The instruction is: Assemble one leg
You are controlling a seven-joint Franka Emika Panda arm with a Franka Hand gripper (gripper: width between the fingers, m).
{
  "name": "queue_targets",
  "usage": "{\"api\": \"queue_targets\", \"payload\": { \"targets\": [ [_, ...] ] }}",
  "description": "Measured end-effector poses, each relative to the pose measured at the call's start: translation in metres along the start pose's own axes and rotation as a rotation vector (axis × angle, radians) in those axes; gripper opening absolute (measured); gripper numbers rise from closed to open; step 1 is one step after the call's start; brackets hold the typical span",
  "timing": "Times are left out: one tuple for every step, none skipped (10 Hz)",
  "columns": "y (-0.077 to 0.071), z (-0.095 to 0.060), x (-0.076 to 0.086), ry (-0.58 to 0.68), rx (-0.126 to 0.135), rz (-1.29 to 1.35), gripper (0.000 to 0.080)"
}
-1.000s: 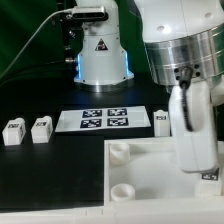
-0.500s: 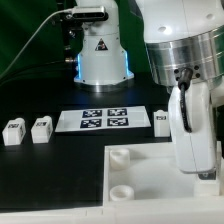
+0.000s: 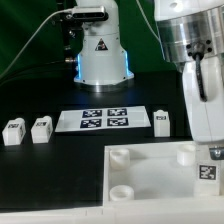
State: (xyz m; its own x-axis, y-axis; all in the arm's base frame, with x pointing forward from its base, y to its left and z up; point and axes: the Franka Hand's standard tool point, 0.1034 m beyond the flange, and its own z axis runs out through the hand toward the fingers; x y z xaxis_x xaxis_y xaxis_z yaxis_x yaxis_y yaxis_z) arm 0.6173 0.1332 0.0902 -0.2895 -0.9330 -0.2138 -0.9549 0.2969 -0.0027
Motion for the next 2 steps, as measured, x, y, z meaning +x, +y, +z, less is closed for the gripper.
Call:
{"api": "queue_targets", "payload": {
  "targets": [
    [0.0003, 0.0016, 0.0010, 0.002, -0.001, -0.004, 0.0649],
    [0.0006, 0.0021, 0.0009, 0.002, -0.002, -0.005, 0.0649]
  ]
}}
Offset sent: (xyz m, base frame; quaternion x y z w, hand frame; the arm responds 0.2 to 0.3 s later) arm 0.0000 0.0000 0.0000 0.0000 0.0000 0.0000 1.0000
